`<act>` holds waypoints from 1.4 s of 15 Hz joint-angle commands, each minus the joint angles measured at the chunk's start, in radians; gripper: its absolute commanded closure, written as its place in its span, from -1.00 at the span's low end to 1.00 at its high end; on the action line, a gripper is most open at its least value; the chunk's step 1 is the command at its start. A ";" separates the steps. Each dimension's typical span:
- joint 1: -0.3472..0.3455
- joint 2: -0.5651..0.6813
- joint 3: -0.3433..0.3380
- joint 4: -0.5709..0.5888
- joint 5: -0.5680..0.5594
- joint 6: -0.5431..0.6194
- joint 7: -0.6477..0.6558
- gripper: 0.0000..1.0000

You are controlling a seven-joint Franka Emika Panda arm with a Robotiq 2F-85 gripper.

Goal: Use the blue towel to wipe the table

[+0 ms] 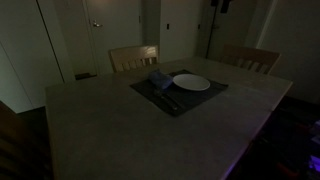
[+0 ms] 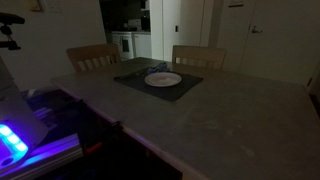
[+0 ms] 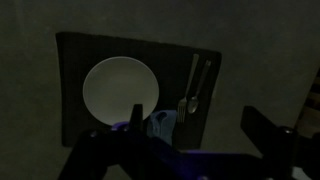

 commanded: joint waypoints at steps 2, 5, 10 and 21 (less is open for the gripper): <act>0.011 0.192 -0.007 0.137 -0.025 0.047 -0.201 -1.00; 0.002 0.317 0.001 0.213 -0.017 0.097 -0.302 -1.00; -0.015 0.340 0.019 0.214 -0.017 0.102 -0.292 -1.00; -0.015 0.553 0.077 0.421 0.038 0.107 -0.361 -1.00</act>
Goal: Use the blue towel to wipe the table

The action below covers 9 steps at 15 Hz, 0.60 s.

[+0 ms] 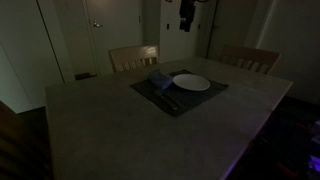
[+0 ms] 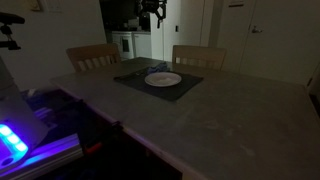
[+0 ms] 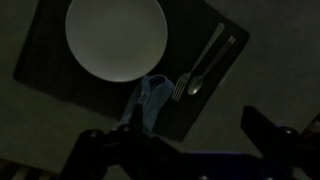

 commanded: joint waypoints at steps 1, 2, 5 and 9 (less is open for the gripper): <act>-0.023 0.184 0.029 0.173 0.038 -0.012 -0.044 -1.00; -0.024 0.228 0.033 0.214 0.030 -0.013 -0.023 -1.00; -0.025 0.347 0.034 0.320 0.003 0.003 0.061 -1.00; -0.028 0.483 0.047 0.441 0.009 0.005 0.140 -1.00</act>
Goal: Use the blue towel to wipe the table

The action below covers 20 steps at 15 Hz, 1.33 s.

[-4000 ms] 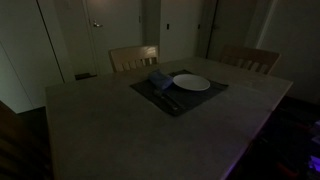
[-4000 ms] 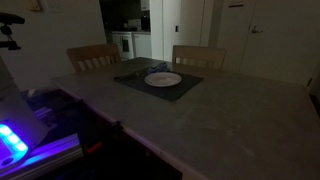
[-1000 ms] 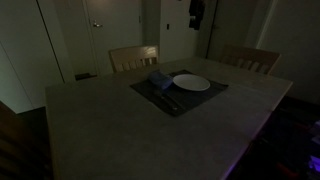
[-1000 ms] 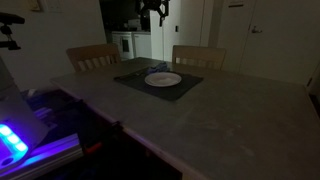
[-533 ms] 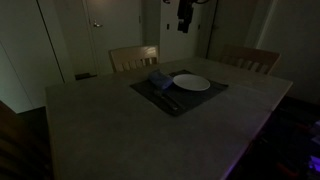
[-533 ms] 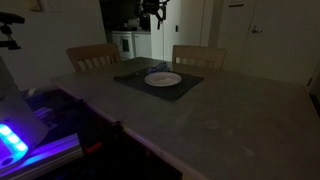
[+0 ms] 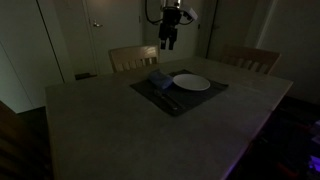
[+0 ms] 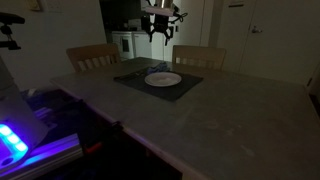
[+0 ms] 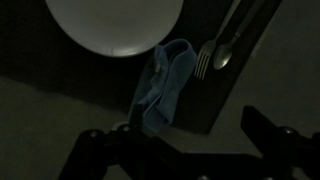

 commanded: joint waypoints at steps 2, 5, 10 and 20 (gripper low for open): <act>-0.003 0.146 0.018 0.151 -0.023 -0.004 0.134 -1.00; 0.006 0.195 0.013 0.184 -0.031 -0.004 0.238 -1.00; 0.023 0.234 0.011 0.192 -0.042 -0.004 0.333 -1.00; 0.027 0.264 0.018 0.169 -0.058 -0.004 0.364 -1.00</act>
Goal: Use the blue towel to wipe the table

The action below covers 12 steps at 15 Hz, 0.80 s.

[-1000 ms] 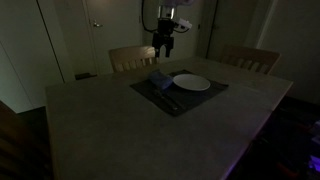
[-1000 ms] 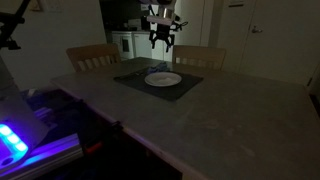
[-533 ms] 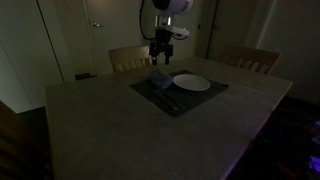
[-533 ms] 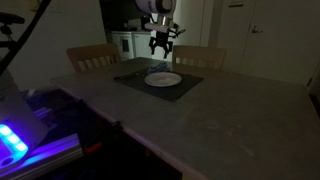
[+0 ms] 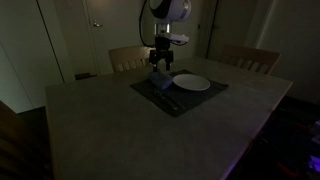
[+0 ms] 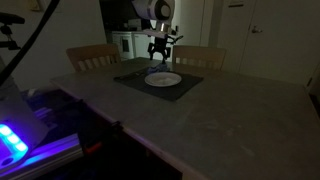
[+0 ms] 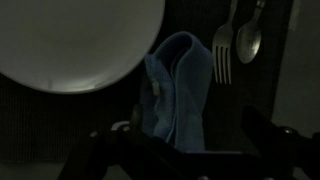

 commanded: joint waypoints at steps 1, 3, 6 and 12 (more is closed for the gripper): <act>-0.008 0.003 0.011 0.003 -0.009 -0.002 0.005 -1.00; -0.004 0.017 0.010 0.016 -0.014 0.006 0.006 -1.00; -0.009 0.055 0.003 0.028 -0.018 0.035 0.002 -1.00; -0.032 0.096 0.008 0.057 -0.011 0.044 -0.008 -1.00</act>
